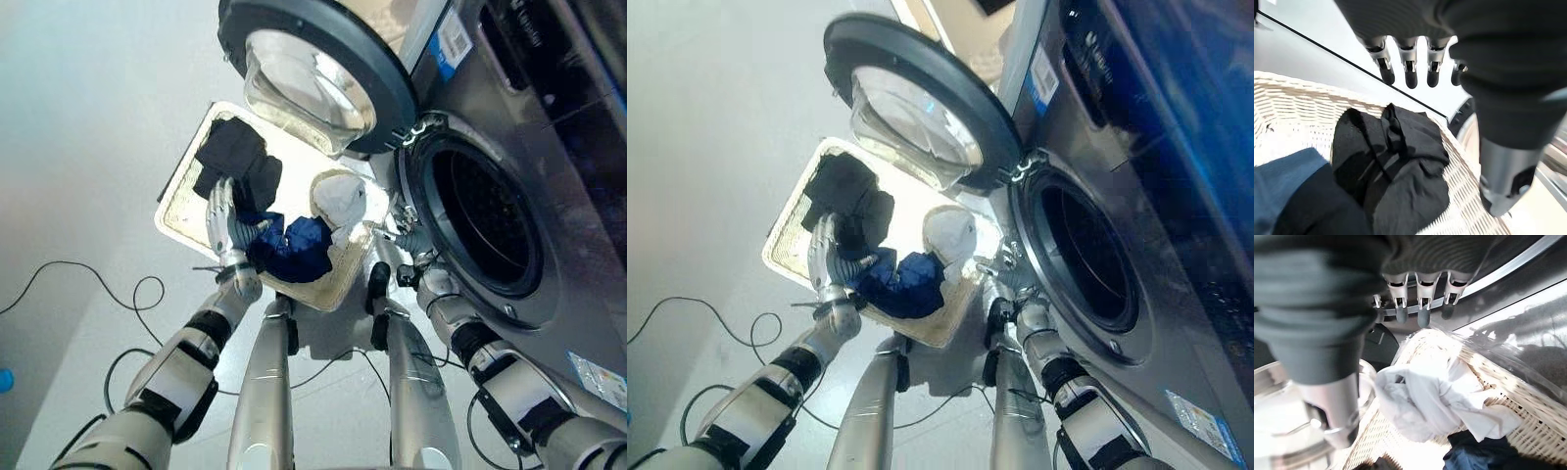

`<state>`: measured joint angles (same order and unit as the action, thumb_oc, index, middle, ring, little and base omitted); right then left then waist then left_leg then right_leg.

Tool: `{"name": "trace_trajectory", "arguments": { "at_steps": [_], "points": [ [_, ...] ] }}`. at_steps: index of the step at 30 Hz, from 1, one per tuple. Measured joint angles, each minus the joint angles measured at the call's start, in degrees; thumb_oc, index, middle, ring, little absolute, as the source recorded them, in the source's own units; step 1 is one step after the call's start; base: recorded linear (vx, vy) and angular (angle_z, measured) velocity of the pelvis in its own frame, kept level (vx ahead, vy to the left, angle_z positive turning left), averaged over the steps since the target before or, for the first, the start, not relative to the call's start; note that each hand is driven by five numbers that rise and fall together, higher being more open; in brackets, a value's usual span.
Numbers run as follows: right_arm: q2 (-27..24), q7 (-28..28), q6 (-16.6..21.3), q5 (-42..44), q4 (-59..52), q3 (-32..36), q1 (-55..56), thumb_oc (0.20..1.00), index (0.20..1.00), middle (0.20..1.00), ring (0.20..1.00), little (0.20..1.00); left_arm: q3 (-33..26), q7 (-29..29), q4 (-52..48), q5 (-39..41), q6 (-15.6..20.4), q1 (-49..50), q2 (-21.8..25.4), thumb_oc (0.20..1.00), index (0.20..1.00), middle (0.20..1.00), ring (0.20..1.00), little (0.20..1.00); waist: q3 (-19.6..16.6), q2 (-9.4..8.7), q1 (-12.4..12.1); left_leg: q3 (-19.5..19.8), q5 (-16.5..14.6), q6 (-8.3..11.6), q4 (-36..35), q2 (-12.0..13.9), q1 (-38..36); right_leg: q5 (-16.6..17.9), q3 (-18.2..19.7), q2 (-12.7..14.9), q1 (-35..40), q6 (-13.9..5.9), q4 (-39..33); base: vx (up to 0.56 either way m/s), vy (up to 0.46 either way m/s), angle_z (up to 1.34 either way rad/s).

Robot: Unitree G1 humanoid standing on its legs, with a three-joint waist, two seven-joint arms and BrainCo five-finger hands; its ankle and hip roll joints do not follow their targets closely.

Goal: Put the clothes into the washing machine.

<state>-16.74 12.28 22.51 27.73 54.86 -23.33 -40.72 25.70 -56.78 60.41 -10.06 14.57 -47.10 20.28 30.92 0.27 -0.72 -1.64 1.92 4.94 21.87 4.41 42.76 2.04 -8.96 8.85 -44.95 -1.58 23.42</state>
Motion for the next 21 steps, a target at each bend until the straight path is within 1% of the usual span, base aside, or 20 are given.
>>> {"name": "trace_trajectory", "arguments": {
  "at_steps": [1,3,4,7,9,10,15,18,19,21],
  "points": [
    [0.0,0.1,0.0,0.0,-0.1,-0.1,-0.3,1.000,1.000,1.000,1.000,1.000,0.0,0.0,0.0,0.6,-0.2,-1.2,1.0,1.000,1.000,1.000,1.000,1.000,0.3,-0.56,0.1,-0.2,0.0,-0.04,-0.1,0.0,0.3,0.4,0.3,-0.1,-0.5,-0.15,-0.1,-0.02,0.037,-0.03],
    [0.0,0.1,0.0,0.0,-0.1,-0.1,-0.3,1.000,1.000,1.000,1.000,1.000,0.0,0.0,0.0,0.6,-0.2,-1.2,1.0,1.000,1.000,1.000,1.000,1.000,0.3,-0.56,0.1,-0.2,0.0,-0.04,-0.1,0.0,0.3,0.4,0.3,-0.1,-0.5,-0.15,-0.1,0.00,0.011,-0.02],
    [-0.3,0.2,0.0,0.6,-0.9,-0.1,-1.0,1.000,1.000,1.000,1.000,1.000,0.0,-0.3,0.0,1.8,-0.4,-3.2,2.3,1.000,1.000,1.000,1.000,1.000,0.4,-1.00,0.1,-0.3,0.0,-0.04,0.0,0.1,1.4,0.4,0.4,-0.3,-1.5,-0.19,-0.2,-0.01,0.063,-0.04],
    [-0.4,0.4,-0.2,1.2,-1.3,-0.7,-1.9,1.000,1.000,1.000,1.000,1.000,0.0,-0.5,0.6,3.1,-1.0,-4.9,3.1,1.000,1.000,1.000,1.000,1.000,0.5,-1.58,1.1,-0.6,-0.2,-0.07,0.0,0.3,2.3,0.7,0.8,-0.5,-2.6,0.14,0.0,0.00,0.074,-0.08],
    [-0.5,0.4,-0.2,2.1,-2.6,-0.9,-3.0,1.000,1.000,1.000,1.000,1.000,-0.7,-0.6,2.0,5.4,-2.3,-7.3,4.2,1.000,1.000,1.000,1.000,1.000,0.5,-2.37,1.6,-0.9,-0.2,-0.06,0.0,0.4,3.6,0.7,0.9,-0.5,-4.0,0.04,-0.1,0.02,0.038,-0.06],
    [-1.0,0.4,-0.2,3.2,-2.6,-0.9,-3.0,1.000,1.000,1.000,1.000,1.000,-0.7,-0.4,2.2,6.5,-3.3,-8.6,4.3,1.000,1.000,1.000,1.000,1.000,0.5,-2.45,1.7,-1.0,-0.2,-0.06,0.0,0.5,4.3,0.9,1.0,-0.6,-4.8,0.35,-0.2,0.03,0.056,-0.07],
    [-2.4,0.6,-0.2,5.2,-2.6,-0.9,-3.5,1.000,1.000,1.000,1.000,1.000,-0.7,1.8,4.7,9.0,-6.7,-11.7,4.6,1.000,1.000,1.000,1.000,1.000,0.5,-2.46,1.8,-1.3,-0.3,0.00,-0.3,0.6,5.1,1.0,1.1,-0.7,-5.8,0.39,-0.3,0.04,0.058,-0.03],
    [-2.6,0.7,-0.1,6.3,-3.1,-0.9,-4.3,1.000,1.000,1.000,1.000,1.000,-0.3,4.6,6.7,9.9,-9.4,-13.2,5.4,1.000,1.000,1.000,1.000,1.000,0.4,-2.57,3.1,-1.3,-0.4,-0.07,-0.5,0.5,5.9,1.0,1.2,-0.7,-6.5,0.24,-0.6,0.06,0.053,0.01],
    [-3.0,0.8,0.1,6.7,-4.0,-0.9,-4.8,1.000,1.000,1.000,1.000,1.000,0.2,6.2,7.1,9.9,-10.9,-14.4,5.6,1.000,1.000,1.000,1.000,1.000,0.4,-2.63,3.3,-1.3,-0.4,-0.08,-0.3,0.5,7.0,1.0,1.3,-0.7,-7.6,0.20,-0.6,0.05,0.025,-0.03],
    [-3.4,0.8,0.1,7.0,-5.0,-1.0,-5.2,1.000,1.000,1.000,1.000,1.000,0.2,7.9,7.6,9.9,-12.3,-15.5,5.6,1.000,1.000,1.000,1.000,1.000,0.4,-2.68,3.3,-1.3,-0.4,-0.08,-0.1,0.6,8.1,1.1,1.3,-0.8,-8.6,0.27,-0.5,0.03,0.017,-0.01]
  ]
}}
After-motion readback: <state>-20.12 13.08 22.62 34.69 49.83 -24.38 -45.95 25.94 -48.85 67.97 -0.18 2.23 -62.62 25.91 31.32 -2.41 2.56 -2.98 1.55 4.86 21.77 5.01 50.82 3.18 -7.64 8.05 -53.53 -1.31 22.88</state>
